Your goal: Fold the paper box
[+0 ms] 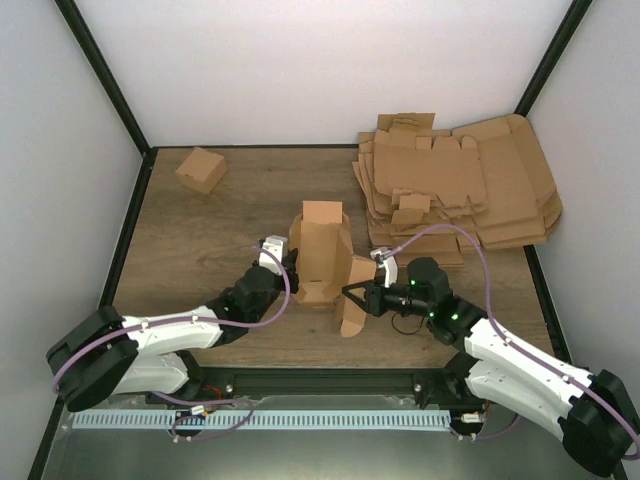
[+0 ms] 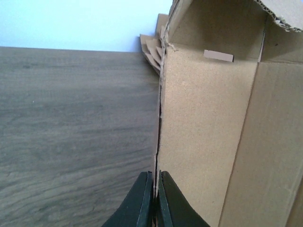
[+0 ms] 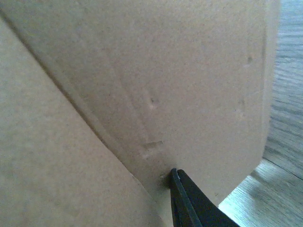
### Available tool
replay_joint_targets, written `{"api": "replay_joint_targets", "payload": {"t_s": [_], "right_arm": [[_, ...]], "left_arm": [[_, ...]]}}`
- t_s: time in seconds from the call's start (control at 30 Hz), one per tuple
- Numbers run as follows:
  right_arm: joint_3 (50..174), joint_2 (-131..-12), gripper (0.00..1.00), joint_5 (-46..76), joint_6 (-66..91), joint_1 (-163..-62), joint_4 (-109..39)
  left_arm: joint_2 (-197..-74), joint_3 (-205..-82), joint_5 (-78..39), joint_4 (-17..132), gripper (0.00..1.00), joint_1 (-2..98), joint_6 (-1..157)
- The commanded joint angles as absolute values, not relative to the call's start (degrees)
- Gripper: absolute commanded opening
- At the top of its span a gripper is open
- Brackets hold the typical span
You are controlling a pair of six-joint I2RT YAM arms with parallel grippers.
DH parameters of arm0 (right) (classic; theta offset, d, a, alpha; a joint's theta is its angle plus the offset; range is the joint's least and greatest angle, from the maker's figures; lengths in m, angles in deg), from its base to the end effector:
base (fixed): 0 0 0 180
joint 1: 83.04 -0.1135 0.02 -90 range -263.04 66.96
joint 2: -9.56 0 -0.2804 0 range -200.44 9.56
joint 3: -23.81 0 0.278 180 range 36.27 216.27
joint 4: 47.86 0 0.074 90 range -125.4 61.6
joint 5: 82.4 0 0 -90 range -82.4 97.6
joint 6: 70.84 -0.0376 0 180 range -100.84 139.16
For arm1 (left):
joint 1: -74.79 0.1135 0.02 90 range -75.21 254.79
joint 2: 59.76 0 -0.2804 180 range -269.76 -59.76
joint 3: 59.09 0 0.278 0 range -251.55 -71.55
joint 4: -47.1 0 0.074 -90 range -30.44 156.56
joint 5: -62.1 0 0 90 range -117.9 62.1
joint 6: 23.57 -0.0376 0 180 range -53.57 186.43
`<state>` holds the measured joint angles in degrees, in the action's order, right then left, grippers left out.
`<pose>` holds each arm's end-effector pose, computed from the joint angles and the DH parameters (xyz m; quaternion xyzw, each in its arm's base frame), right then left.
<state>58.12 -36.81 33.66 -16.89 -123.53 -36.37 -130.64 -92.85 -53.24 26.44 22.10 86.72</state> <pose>0.1392 0.1406 0.2153 -0.1550 0.8096 0.4787 0.3023 0.1664 -0.1918 0.1801 0.0920 0.7871 -0.2061 0.5740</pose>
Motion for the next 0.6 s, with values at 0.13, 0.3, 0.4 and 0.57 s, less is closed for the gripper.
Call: {"api": "replay_joint_targets", "payload": {"t_s": [0.13,0.3,0.4,0.57], "right_arm": [[62.27,-35.84,0.23,38.78,-13.63,-124.17,-41.72],[59.95,-38.55,0.23,39.12,-13.92,-124.21,-44.46],[57.13,-39.91,0.23,40.60,-15.69,-124.17,-48.90],[54.64,-40.84,0.23,40.56,-16.34,-124.17,-51.25]], "left_arm": [[-128.37,-96.36,-54.37,21.75,0.04,22.06,85.24],[-131.17,-95.41,-53.87,16.86,0.04,22.10,84.45],[-134.31,-94.59,-53.75,14.35,0.04,22.05,84.96],[-138.58,-93.18,-52.73,11.04,0.04,22.05,86.26]]}}
